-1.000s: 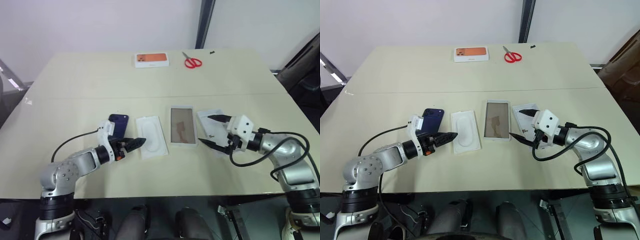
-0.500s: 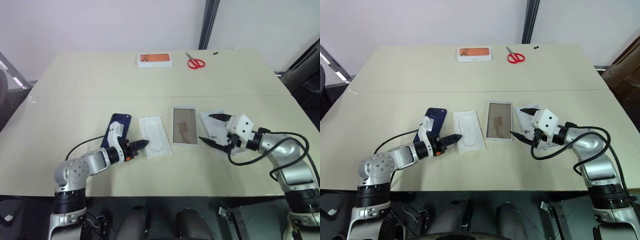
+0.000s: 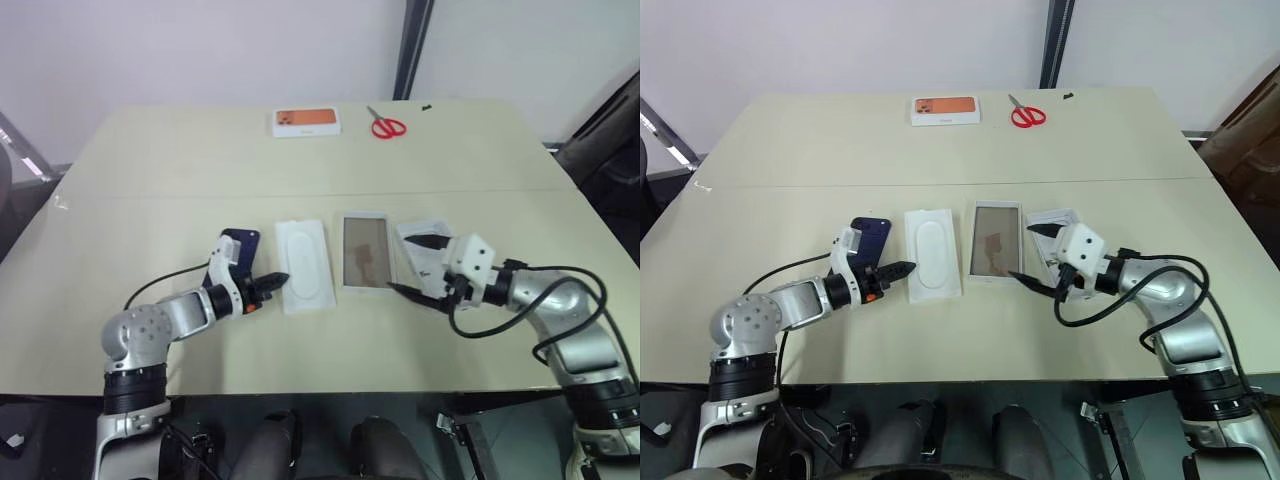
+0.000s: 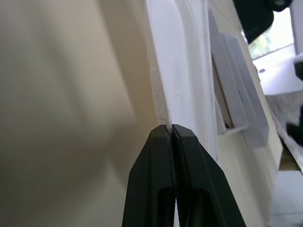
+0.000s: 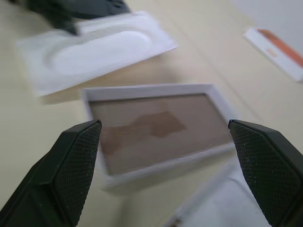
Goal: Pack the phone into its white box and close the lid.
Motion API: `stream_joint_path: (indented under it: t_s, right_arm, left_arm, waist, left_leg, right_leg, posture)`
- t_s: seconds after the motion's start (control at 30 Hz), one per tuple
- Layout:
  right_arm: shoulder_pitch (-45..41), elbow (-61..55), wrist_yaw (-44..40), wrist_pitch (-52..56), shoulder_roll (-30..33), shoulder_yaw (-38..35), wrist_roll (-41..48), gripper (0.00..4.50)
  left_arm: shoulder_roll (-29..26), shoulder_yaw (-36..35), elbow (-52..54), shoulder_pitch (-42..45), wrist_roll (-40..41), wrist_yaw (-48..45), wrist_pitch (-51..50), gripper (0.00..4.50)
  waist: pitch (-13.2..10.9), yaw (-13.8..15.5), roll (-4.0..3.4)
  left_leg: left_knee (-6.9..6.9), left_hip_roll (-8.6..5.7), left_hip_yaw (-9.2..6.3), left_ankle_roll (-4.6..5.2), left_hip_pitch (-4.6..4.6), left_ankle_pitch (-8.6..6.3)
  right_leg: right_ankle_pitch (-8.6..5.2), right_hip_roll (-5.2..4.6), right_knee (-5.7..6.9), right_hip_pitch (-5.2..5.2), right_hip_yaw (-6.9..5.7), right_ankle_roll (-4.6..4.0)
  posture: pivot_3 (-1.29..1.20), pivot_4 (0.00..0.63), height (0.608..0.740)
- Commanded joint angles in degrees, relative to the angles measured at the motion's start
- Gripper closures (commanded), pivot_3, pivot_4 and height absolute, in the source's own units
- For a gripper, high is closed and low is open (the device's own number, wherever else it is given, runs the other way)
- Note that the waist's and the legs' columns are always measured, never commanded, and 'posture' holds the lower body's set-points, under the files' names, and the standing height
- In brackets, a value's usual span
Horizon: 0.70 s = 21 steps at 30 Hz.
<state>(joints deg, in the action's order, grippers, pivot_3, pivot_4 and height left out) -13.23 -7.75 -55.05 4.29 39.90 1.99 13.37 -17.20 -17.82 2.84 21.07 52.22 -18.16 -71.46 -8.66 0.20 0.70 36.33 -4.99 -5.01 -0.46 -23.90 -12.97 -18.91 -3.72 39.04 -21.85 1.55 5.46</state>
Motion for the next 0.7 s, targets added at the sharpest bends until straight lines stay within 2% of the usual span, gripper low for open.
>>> stream_joint_path:
  t_s: [0.03,0.3,0.4,0.63,0.7]
  right_arm:
    - [-1.62,-2.41,-0.89,0.30,-1.66,4.07,-1.20,0.00]
    - [-10.30,8.01,-2.91,7.88,-3.85,13.09,-6.92,0.00]
    - [-12.33,10.99,-6.09,7.94,-3.80,14.45,-6.73,0.87]
    - [-12.70,9.88,-9.31,7.18,-5.09,15.26,-5.85,4.43]
    - [-12.50,8.19,-9.69,8.03,-6.05,15.37,-5.04,4.48]
  left_arm:
    - [-2.40,-3.61,-0.92,2.88,2.89,-0.11,-2.82,4.43]
    - [-4.58,-7.33,-3.61,6.61,6.53,-0.79,-7.64,4.43]
    - [-4.17,-8.17,-3.05,6.82,7.63,-0.47,-8.15,4.50]
    - [-2.24,-11.33,-3.00,7.23,11.14,2.47,-9.08,4.50]
    - [-1.62,-12.60,-3.47,7.88,12.80,3.68,-9.47,4.50]
  waist:
    - [-0.01,0.01,0.02]
    - [-0.04,0.27,0.07]
    - [-0.06,0.35,0.09]
    - [-0.06,-0.01,0.10]
    - [-0.06,-0.04,0.10]
  left_leg:
    - [0.00,0.00,0.00,-0.01,0.00,0.00]
    - [0.00,-0.02,-0.02,-0.26,-0.02,0.15]
    - [0.00,-0.04,-0.02,-0.26,-0.04,0.15]
    - [-0.04,-0.03,-0.02,-0.28,-0.05,0.15]
    - [-0.05,-0.03,-0.02,-0.28,-0.05,0.15]
  right_leg:
    - [0.00,0.00,0.00,0.00,0.00,0.00]
    - [0.00,-0.02,-0.01,-0.01,-0.03,0.00]
    - [0.00,-0.03,-0.02,-0.02,-0.03,0.00]
    - [0.00,-0.03,-0.02,-0.07,-0.02,0.00]
    - [0.00,-0.03,-0.02,-0.08,-0.02,0.00]
  posture:
    - [0.00,0.150,0.734]
    - [0.00,0.150,0.734]
    - [0.00,0.150,0.734]
    - [0.00,0.150,0.734]
    - [0.00,0.150,0.734]
